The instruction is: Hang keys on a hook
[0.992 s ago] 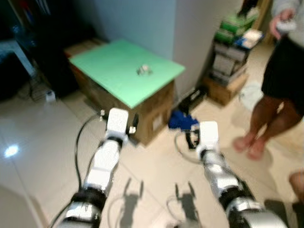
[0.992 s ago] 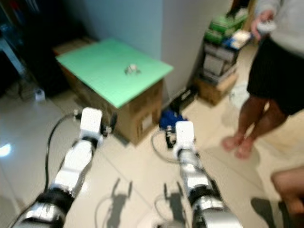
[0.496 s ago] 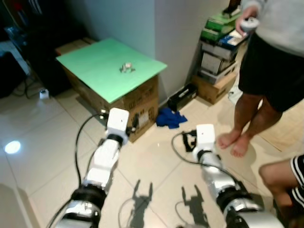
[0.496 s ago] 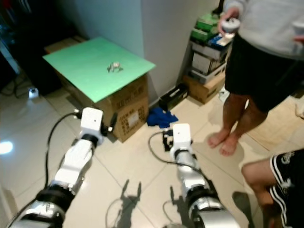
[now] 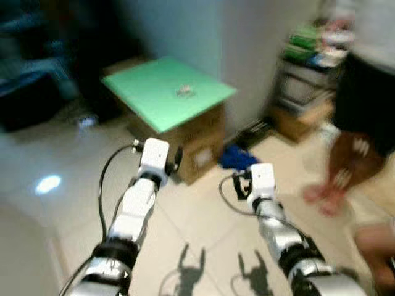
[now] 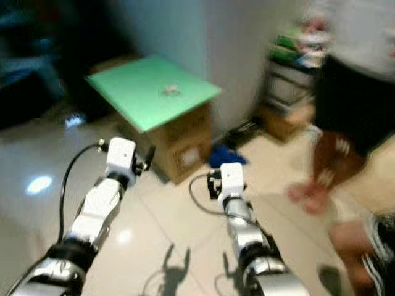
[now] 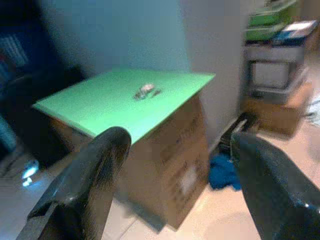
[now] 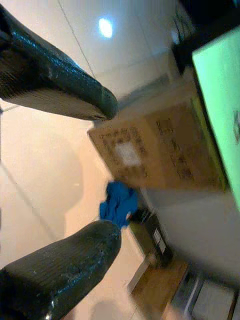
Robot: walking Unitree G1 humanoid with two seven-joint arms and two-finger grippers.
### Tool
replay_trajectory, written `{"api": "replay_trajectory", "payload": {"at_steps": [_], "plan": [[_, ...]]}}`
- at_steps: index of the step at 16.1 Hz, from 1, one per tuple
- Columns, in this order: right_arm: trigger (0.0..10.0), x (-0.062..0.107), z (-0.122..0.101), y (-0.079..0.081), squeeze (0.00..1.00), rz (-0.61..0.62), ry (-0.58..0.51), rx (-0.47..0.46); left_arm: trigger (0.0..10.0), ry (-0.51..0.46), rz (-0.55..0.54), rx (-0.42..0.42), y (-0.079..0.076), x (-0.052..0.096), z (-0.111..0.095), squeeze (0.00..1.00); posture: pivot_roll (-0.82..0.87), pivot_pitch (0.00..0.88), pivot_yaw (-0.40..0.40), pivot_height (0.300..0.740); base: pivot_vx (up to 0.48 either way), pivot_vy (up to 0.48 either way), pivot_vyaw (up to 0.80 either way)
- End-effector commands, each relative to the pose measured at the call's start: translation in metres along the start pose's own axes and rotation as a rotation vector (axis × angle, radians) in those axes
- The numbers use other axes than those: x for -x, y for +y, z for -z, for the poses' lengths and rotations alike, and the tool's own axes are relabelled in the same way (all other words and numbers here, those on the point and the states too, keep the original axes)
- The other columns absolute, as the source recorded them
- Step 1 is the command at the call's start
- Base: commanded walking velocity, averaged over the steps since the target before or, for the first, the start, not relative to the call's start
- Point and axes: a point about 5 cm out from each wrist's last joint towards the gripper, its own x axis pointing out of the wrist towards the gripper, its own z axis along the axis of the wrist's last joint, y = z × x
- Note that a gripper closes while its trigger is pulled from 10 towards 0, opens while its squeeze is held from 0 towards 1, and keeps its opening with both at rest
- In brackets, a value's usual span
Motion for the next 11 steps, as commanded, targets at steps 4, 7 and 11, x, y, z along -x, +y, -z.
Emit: {"api": "replay_trajectory", "payload": {"at_steps": [4,7,11], "plan": [[10.0,0.0002,0.0012,0.0031,0.0,-0.005,0.005,0.007,10.0,-0.006,0.031,-0.009,-0.0026,-0.0004,-0.0015,0.0,-0.08,0.0,0.106,0.74,0.48,0.0,0.0],[10.0,0.0001,0.0015,0.0026,0.0,-0.004,0.009,0.007,10.0,-0.007,0.044,-0.007,-0.0059,-0.0015,-0.0021,0.0,-0.08,0.0,0.11,0.74,0.447,0.0,0.0],[10.0,-0.0007,0.0008,0.0001,0.0,0.005,0.015,0.003,10.0,-0.008,0.058,0.008,-0.0077,-0.0028,-0.0031,0.0,-0.09,0.0,0.112,0.74,0.424,-0.128,0.0]]}}
